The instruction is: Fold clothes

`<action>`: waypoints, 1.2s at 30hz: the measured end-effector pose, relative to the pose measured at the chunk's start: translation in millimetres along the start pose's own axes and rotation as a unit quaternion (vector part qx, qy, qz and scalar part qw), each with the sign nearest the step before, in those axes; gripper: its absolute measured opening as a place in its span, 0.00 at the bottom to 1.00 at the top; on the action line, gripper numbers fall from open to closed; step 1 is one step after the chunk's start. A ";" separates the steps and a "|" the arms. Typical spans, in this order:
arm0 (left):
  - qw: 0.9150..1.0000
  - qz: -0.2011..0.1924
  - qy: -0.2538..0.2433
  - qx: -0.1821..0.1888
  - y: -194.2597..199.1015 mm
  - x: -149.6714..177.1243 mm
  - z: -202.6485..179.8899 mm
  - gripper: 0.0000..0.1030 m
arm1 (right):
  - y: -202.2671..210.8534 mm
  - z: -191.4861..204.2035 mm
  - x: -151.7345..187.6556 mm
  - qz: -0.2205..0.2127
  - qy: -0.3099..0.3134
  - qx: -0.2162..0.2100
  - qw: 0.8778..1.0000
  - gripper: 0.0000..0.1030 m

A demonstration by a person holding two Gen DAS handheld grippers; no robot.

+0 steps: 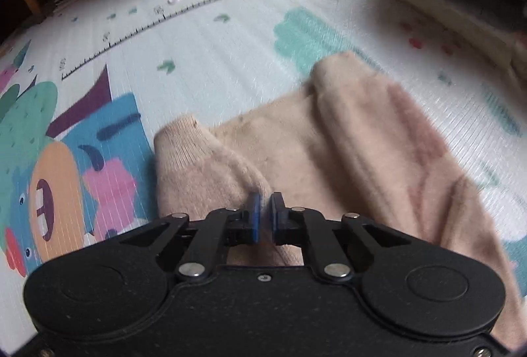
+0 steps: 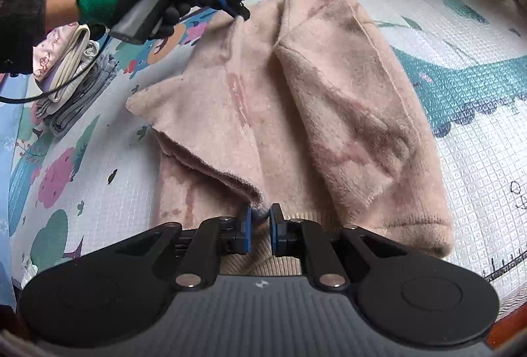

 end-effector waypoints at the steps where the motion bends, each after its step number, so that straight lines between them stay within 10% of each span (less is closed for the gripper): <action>1: 1.000 -0.008 0.005 0.006 6.4 -1.1 0.0 0.05 | 1.3 -0.2 -0.4 -0.001 0.000 0.001 1.000 0.12; 18: 0.990 -0.033 0.073 0.118 51.2 -0.4 63.4 0.21 | -2.9 -3.5 5.6 0.026 0.006 0.014 1.000 0.16; 22: 0.985 0.000 0.021 0.172 78.1 29.8 68.9 0.53 | 0.7 1.8 3.4 0.024 0.023 0.019 0.999 0.19; 27: 0.979 0.068 -0.013 0.193 89.5 90.4 70.7 0.54 | 4.6 10.2 -0.2 0.017 0.041 0.025 0.999 0.25; 33: 0.963 0.118 0.073 0.231 73.3 141.9 78.7 0.57 | 9.1 17.8 -4.3 0.007 0.042 0.033 0.999 0.31; 36: 0.965 0.112 0.057 0.229 73.3 147.8 67.6 0.23 | 10.0 21.9 -4.4 0.002 0.039 0.043 0.998 0.42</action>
Point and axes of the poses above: each gripper's, at about its wrist camera, not at the fingertips, and y roughly against the way its jaws point, z to its left, x to its underside, the point moved 3 cm from there along -y, roughly the way its jaws point, and after that the axes turned 1 degree about y, right-handed, at the moved point
